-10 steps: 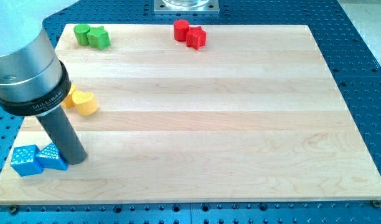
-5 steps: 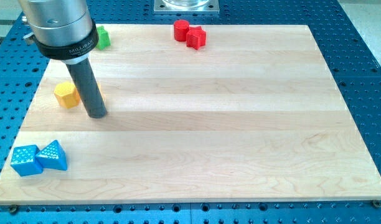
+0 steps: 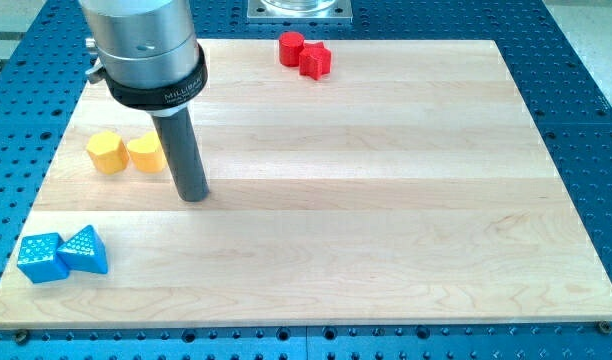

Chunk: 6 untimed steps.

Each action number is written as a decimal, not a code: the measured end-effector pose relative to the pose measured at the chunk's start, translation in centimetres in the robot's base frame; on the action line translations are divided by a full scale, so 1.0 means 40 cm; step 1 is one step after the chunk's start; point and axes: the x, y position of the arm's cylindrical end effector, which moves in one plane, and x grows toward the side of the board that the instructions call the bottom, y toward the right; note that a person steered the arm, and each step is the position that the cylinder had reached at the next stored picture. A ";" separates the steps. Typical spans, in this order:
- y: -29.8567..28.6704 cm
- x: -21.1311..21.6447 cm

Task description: Place the red blocks vertically to each other

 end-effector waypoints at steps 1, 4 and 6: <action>0.046 0.043; 0.118 0.068; 0.594 -0.070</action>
